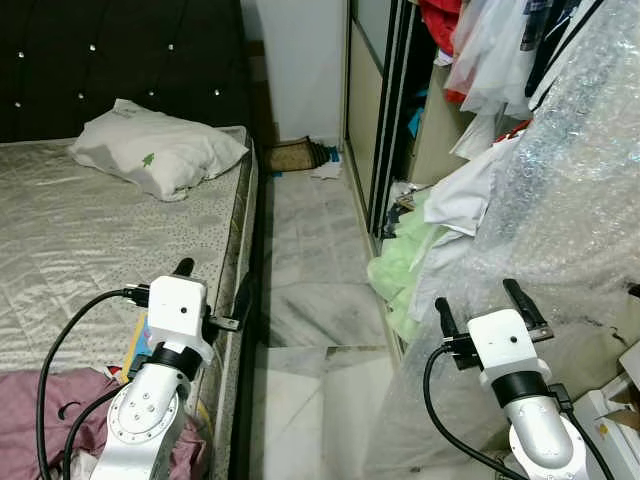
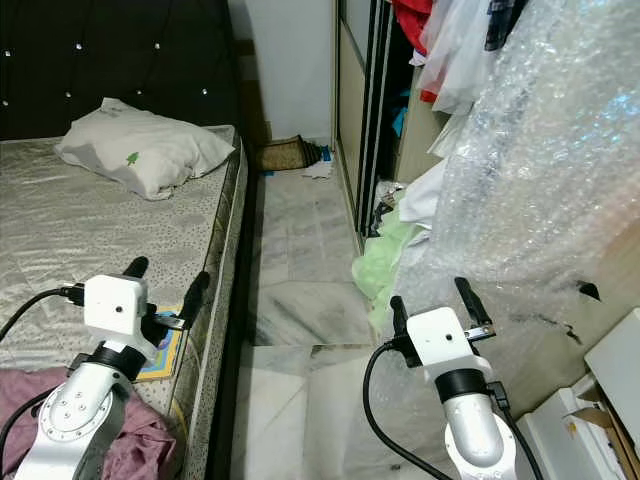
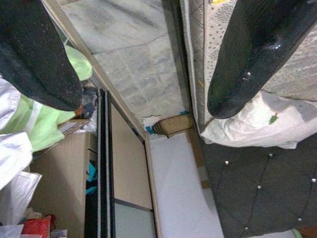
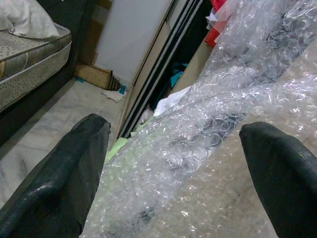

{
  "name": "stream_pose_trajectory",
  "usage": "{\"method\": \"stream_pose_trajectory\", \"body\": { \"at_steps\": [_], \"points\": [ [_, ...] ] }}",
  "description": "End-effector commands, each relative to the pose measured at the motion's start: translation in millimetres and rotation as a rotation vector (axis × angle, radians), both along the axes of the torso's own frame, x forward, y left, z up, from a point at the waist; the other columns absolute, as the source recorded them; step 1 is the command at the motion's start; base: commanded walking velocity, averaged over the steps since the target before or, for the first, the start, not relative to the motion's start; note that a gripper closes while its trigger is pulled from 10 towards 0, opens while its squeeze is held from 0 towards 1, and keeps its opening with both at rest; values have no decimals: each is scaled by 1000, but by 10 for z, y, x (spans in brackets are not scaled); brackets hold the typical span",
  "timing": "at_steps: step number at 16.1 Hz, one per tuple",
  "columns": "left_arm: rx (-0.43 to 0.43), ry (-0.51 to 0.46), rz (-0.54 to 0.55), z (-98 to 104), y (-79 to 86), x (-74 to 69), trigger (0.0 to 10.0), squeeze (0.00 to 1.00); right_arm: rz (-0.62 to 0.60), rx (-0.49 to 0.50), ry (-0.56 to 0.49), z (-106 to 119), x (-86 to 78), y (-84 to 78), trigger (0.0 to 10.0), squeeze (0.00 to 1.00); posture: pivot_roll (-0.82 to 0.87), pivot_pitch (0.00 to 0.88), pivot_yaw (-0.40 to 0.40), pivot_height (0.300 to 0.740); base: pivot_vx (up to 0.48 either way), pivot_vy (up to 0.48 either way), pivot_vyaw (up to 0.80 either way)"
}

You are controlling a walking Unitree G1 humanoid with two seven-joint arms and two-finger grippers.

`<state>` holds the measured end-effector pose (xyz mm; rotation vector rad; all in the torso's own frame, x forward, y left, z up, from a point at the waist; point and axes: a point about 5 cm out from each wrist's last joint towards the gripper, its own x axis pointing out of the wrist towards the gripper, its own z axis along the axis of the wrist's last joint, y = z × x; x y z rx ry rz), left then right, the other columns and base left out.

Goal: Clean up the room

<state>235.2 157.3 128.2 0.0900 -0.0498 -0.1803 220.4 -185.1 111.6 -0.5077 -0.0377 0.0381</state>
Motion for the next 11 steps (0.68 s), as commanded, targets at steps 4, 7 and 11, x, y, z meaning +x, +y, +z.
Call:
{"method": "stream_pose_trajectory", "body": {
  "at_steps": [4, 7, 11],
  "points": [
    [-3, 15, 19, -28, 20, 5, 10000, 0, 19, 9, -9, 5, 25, 45, 10000, 0, -108, 40, 21, 740, 0, -73, 0],
    [11, 20, 39, -42, 23, 43, 10000, 0, 22, 11, -11, 3, 42, 44, 10000, 0, -109, 39, 20, 740, 0, 0, 0],
    [9, 22, 43, -46, 21, 45, 10000, 0, 25, 10, -13, -3, 50, 47, 10000, 0, -109, 38, 18, 740, -208, 0, 0]
  ]
}}
